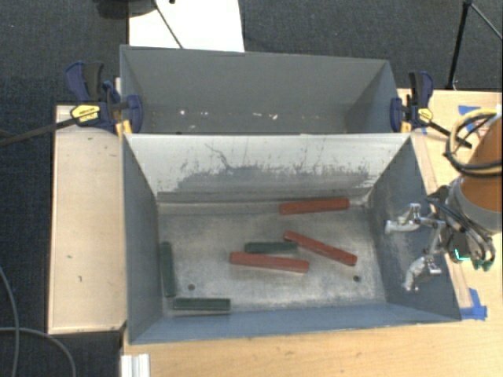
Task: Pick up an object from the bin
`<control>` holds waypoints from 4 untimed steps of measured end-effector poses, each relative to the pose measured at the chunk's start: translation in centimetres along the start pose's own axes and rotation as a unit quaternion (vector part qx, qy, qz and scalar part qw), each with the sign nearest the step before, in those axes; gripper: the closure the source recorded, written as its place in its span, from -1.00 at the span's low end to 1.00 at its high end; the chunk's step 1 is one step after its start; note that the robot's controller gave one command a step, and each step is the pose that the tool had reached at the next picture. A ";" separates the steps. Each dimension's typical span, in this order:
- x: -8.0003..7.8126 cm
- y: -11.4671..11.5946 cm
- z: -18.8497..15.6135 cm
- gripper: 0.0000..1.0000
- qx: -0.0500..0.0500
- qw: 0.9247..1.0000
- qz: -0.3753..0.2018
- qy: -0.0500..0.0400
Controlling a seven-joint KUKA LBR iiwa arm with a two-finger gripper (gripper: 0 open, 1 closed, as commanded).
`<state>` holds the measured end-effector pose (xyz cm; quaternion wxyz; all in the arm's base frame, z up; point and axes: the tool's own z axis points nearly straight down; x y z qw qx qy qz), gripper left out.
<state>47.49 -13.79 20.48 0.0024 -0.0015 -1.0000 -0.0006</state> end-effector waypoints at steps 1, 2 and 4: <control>-0.2 0.0 -0.3 -1.00 0.001 1.000 -0.003 -0.004; -1.8 4.2 7.2 -1.00 0.001 1.000 0.000 -0.006; -5.6 5.3 13.0 1.00 0.001 0.990 0.142 -0.012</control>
Offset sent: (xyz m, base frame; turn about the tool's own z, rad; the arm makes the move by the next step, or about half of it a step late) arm 0.0270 0.0752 -0.1348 -0.0020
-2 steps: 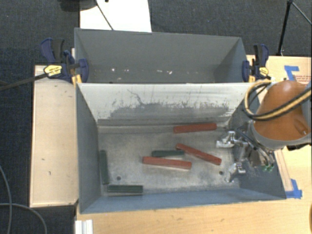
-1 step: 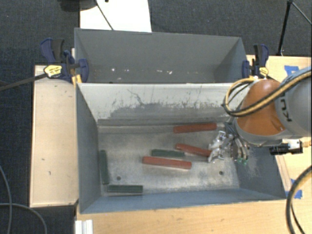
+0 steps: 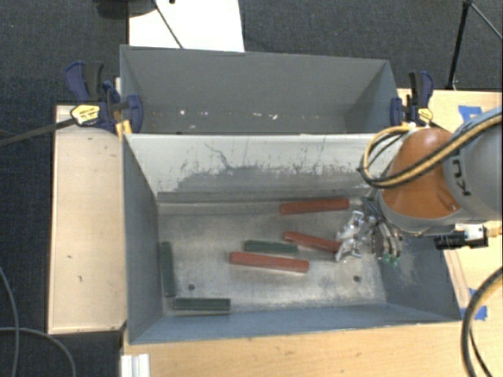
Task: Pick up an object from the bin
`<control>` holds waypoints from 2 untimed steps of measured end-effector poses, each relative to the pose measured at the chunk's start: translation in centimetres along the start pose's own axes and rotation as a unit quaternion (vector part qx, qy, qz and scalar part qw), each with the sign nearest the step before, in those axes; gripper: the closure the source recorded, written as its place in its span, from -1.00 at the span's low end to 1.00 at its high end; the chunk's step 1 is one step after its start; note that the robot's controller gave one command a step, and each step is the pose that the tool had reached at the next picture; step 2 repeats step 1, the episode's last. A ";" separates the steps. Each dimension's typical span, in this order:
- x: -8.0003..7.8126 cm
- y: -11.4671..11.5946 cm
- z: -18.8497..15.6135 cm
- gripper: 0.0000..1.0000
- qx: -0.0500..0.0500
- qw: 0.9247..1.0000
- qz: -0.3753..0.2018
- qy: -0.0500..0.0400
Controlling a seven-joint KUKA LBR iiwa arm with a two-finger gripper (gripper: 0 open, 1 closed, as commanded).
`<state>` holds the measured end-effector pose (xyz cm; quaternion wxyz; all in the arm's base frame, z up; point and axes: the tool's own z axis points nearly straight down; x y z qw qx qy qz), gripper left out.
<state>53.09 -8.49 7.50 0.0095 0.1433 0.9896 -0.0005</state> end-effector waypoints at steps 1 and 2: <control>0.2 1.4 -16.8 1.00 0.000 1.000 0.000 0.005; 0.2 1.4 -16.8 1.00 0.000 1.000 0.000 0.005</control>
Offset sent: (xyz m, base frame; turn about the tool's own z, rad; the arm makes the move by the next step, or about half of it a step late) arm 0.0000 0.0000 0.0000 0.0000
